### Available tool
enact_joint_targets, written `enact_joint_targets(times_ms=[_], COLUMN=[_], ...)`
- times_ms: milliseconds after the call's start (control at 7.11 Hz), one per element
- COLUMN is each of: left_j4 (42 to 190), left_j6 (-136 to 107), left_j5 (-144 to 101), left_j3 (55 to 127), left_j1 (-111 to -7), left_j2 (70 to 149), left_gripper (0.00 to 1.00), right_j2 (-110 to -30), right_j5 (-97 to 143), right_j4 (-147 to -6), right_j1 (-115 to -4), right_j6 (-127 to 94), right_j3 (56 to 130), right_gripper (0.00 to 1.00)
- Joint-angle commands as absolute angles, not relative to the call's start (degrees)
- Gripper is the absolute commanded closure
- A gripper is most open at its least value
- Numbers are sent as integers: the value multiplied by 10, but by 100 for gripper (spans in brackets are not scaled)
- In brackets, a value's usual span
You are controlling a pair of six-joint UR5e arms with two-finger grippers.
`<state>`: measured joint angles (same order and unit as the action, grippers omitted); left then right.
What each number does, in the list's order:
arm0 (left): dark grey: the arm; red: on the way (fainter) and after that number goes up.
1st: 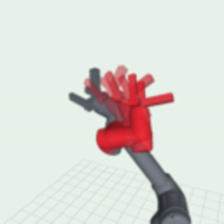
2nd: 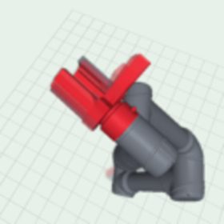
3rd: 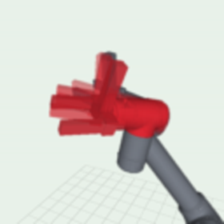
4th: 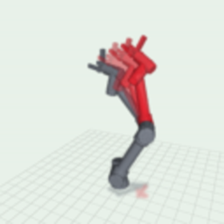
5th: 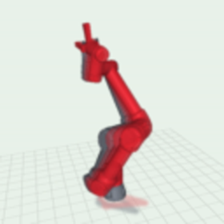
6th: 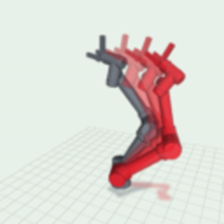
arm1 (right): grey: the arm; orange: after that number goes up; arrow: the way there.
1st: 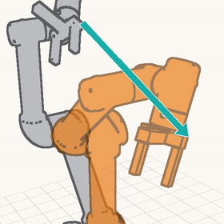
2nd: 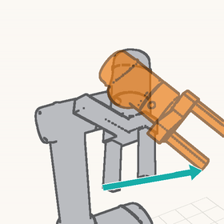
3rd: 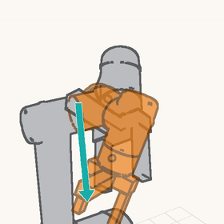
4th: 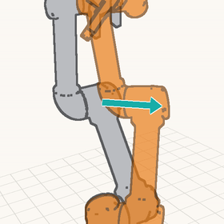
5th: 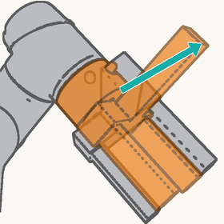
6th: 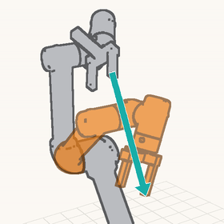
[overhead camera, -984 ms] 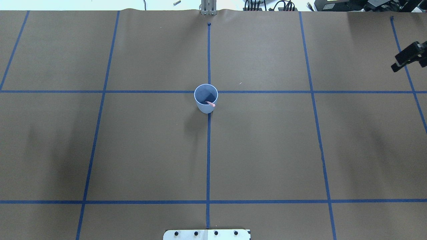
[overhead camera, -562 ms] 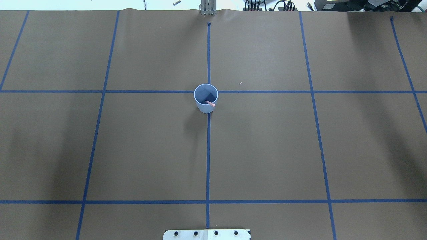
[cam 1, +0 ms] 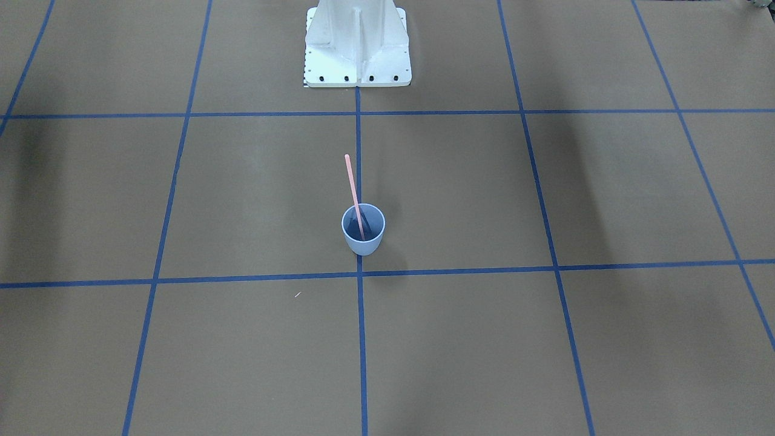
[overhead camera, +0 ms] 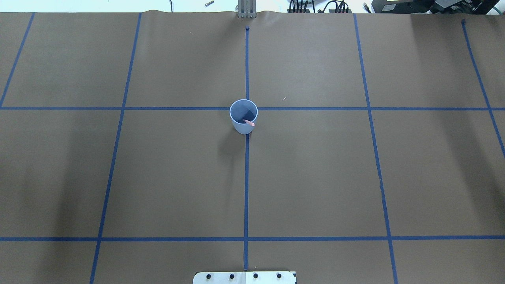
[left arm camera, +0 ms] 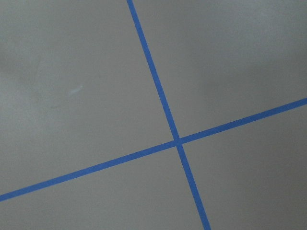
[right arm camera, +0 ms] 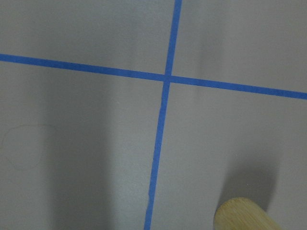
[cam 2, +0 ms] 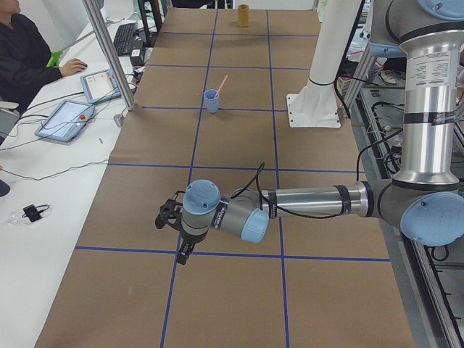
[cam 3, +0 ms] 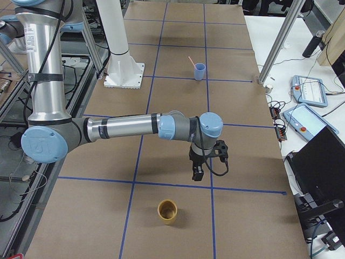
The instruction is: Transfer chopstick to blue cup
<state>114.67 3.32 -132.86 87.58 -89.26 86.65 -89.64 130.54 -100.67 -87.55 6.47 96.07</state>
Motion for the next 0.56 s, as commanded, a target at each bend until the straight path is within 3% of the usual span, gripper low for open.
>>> enact_joint_targets(times_ms=[0,422], left_j4=[1150,1120], left_j6=[33,16], left_j5=[-1325,-1325], left_j3=[847,850], left_j1=[-891,-891], left_j2=[871,897], left_gripper=[2,2], right_j2=[-908,-911], right_j5=[1305,1316], right_j4=[-1001,-991], right_j1=[-893,-896], right_j6=[62,61], right_j3=[957,954], right_gripper=[0,0])
